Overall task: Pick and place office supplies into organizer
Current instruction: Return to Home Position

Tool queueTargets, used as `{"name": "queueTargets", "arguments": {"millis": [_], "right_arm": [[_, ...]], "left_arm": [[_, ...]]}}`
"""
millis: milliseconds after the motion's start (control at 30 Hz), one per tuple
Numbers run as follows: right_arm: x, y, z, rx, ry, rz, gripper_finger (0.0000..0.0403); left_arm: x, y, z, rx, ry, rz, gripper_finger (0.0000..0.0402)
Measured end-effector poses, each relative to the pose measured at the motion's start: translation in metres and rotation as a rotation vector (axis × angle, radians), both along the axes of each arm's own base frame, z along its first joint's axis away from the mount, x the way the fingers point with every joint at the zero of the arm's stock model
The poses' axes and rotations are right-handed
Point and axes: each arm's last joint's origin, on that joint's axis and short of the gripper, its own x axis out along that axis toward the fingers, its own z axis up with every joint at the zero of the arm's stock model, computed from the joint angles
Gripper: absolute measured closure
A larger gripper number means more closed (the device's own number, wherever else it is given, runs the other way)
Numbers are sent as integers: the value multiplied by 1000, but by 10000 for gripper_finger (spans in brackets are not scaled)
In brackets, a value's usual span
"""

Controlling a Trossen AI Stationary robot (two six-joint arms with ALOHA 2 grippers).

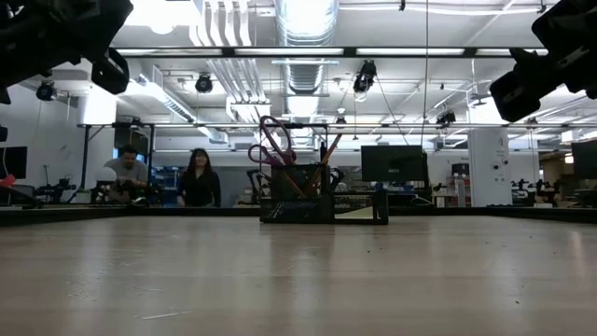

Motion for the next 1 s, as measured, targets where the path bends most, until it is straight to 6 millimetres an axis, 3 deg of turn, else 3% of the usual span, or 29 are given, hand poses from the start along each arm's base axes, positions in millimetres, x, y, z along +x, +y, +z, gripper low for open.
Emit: {"name": "queueTargets", "arguments": {"millis": [1000], "right_arm": [[3, 0, -4, 3, 51, 0, 236]], "left_arm": [[0, 0, 0, 0, 0, 0, 402]]}}
